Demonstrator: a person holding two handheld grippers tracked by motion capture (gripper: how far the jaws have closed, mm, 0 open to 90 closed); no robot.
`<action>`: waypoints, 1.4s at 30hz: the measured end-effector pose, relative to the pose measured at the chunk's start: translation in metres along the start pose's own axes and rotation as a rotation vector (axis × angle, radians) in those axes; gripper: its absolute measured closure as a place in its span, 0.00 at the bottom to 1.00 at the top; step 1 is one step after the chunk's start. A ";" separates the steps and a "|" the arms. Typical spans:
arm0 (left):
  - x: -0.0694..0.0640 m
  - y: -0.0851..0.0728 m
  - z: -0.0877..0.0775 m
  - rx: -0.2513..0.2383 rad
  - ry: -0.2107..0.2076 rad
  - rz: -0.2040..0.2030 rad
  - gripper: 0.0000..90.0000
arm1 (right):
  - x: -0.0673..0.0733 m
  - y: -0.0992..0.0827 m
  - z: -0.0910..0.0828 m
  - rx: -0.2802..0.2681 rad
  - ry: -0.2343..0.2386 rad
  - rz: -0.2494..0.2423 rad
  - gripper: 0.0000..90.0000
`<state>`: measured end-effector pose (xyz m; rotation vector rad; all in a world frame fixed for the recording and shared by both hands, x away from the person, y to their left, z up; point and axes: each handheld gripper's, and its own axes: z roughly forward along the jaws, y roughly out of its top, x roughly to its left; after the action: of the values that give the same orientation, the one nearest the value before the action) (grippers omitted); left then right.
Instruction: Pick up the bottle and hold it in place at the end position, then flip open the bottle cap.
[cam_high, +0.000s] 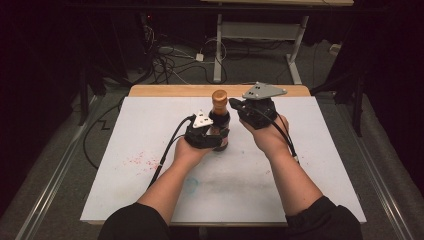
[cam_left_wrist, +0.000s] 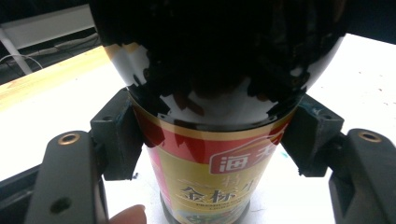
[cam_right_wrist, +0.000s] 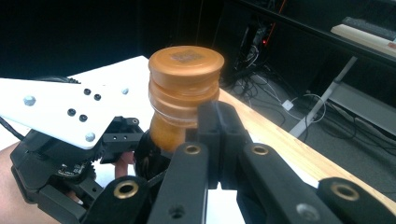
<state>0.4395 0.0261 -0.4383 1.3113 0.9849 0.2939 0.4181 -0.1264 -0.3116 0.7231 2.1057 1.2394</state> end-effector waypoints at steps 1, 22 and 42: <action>0.000 0.000 0.000 0.000 0.000 0.001 0.32 | 0.000 0.000 0.000 0.002 -0.001 -0.002 1.00; 0.000 -0.001 -0.002 -0.010 -0.002 -0.001 0.32 | 0.006 0.005 0.002 -0.007 -0.004 -0.020 1.00; 0.002 -0.002 -0.002 -0.017 -0.005 -0.005 0.32 | 0.005 0.008 0.003 -0.022 -0.003 -0.001 1.00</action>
<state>0.4387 0.0278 -0.4404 1.2929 0.9792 0.2942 0.4180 -0.1176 -0.3073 0.7138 2.0866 1.2586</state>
